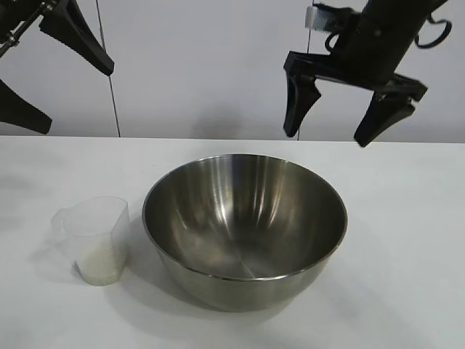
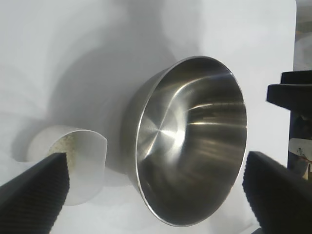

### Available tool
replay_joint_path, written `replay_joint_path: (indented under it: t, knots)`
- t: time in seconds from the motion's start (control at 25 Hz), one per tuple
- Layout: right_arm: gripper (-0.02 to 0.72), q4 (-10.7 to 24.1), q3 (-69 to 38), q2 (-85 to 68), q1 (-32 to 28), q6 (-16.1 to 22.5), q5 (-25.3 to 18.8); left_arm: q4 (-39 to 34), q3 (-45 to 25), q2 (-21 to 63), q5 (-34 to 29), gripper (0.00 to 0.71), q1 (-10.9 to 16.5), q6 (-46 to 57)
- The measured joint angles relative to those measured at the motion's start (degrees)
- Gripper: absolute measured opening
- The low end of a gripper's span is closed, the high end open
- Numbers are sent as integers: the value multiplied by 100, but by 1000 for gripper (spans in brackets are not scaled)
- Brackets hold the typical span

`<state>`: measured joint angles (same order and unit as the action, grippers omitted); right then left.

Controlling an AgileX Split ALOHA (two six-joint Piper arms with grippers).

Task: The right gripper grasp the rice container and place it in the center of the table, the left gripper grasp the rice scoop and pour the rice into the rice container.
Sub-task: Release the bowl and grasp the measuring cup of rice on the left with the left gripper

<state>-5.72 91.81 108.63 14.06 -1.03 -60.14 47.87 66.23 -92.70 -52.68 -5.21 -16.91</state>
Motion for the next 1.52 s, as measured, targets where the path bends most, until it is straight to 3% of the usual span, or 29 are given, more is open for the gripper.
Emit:
replay_joint_path:
  t: [0.08, 0.16, 0.44, 0.52, 0.64, 0.84, 0.92, 1.04, 1.16, 1.32, 1.52]
  knots:
    - [694, 457, 355, 0, -56, 103, -244, 0, 0, 0, 0, 695, 0, 0]
    - [694, 677, 694, 0, -265, 103, -468, 0, 0, 0, 0, 695, 0, 0]
    - [694, 800, 1031, -35, -1911, -147, -975, 0, 0, 0, 0, 695, 0, 0]
    - [694, 612, 1031, -126, -2363, -279, -1023, 0, 0, 0, 0, 695, 0, 0]
    - [691, -13, 1031, -498, -2858, -544, -1061, 0, 0, 0, 0, 695, 0, 0]
    - [678, -643, 743, -1765, -3082, -878, -1064, 0, 0, 0, 0, 695, 0, 0]
    - [675, -1096, 334, -2363, -3082, -1104, -1007, 0, 0, 0, 0, 695, 0, 0]
    - [674, -1877, -397, -3335, -3082, -1590, -588, 0, 0, 0, 0, 695, 0, 0]
    - [671, -2333, -1205, -4354, -3082, -2136, -106, 0, 0, 0, 0, 695, 0, 0]
    - [671, -2639, -2358, -5531, -3049, -2489, 398, 0, 0, 0, 0, 695, 0, 0]
    - [671, -2442, -3238, -6705, -2539, -2670, 445, 0, 0, 0, 0, 695, 0, 0]
